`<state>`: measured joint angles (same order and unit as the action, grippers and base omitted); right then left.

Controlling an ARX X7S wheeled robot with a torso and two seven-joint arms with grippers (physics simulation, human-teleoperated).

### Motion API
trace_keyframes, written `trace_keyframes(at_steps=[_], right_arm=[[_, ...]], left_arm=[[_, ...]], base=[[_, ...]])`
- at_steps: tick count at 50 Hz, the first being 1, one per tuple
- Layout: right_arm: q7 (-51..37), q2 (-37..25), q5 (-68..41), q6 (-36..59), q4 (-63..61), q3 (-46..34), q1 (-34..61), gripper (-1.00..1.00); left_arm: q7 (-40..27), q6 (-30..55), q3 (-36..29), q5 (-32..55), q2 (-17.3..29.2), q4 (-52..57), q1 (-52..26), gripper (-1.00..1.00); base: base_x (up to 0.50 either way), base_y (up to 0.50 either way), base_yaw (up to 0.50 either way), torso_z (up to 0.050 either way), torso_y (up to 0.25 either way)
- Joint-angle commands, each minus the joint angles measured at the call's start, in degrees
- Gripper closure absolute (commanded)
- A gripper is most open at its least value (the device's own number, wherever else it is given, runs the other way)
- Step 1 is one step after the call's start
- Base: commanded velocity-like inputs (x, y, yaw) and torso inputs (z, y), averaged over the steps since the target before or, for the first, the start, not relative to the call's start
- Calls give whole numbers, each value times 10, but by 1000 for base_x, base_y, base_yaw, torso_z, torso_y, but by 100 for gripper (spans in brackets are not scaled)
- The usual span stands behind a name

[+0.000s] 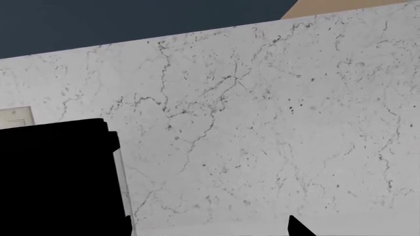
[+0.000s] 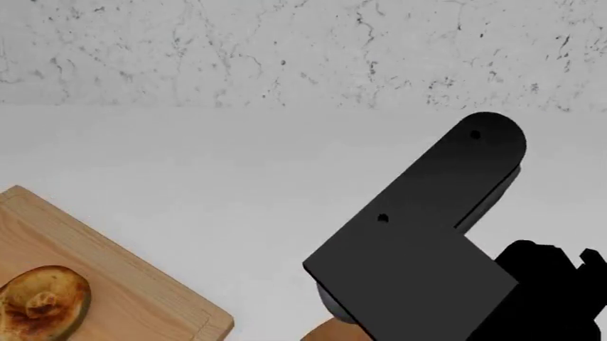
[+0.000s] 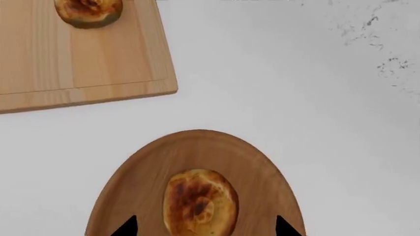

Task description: Place all breads on the cutting board.

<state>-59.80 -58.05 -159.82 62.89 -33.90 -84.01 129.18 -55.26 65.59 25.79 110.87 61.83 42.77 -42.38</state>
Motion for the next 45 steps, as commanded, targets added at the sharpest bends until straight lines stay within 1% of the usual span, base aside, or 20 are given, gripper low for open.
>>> trace_keyframes(at_steps=[1, 9, 11, 13, 19, 22, 24, 27, 36, 43, 45], right_arm=[[23, 7, 57, 14, 26, 26, -51, -100], [58, 3, 108, 2, 21, 35, -107, -100], [63, 0, 112, -1, 17, 36, -116, -100], [66, -7, 112, 2, 14, 35, -121, -100], [78, -13, 128, -7, 10, 35, -145, -100], [87, -17, 141, -6, 9, 38, -156, -100], [95, -16, 156, -9, 13, 39, -168, -100], [102, -11, 168, -12, 19, 39, -179, -100], [121, -7, 199, -9, 28, 41, -201, -100], [140, 1, 230, -17, 33, 41, -231, -100], [142, 1, 233, -18, 33, 40, -235, -100]], left_arm=[[-14, -9, 5, 23, 17, 4, 4, -100], [-21, -15, 3, 35, 29, 4, 2, -100], [-3, -4, -10, -3, 9, 1, 0, -100], [5, 0, -11, -17, 1, -1, 2, -100], [-4, -5, -4, 1, 12, 2, 5, -100], [8, 2, -6, -22, -2, 1, 9, -100], [9, 3, -5, -24, -3, 2, 11, -100], [1, -3, -3, -6, 9, 3, 10, -100], [16, 5, -12, -37, -9, 3, 13, -100], [2, -2, 0, -12, 4, 7, 22, -100], [8, 1, -5, -24, -2, 7, 20, -100]], base=[[0, 0, 0, 0, 0], [0, 0, 0, 0, 0], [0, 0, 0, 0, 0], [0, 0, 0, 0, 0], [0, 0, 0, 0, 0], [0, 0, 0, 0, 0], [0, 0, 0, 0, 0], [0, 0, 0, 0, 0], [0, 0, 0, 0, 0], [0, 0, 0, 0, 0], [0, 0, 0, 0, 0]])
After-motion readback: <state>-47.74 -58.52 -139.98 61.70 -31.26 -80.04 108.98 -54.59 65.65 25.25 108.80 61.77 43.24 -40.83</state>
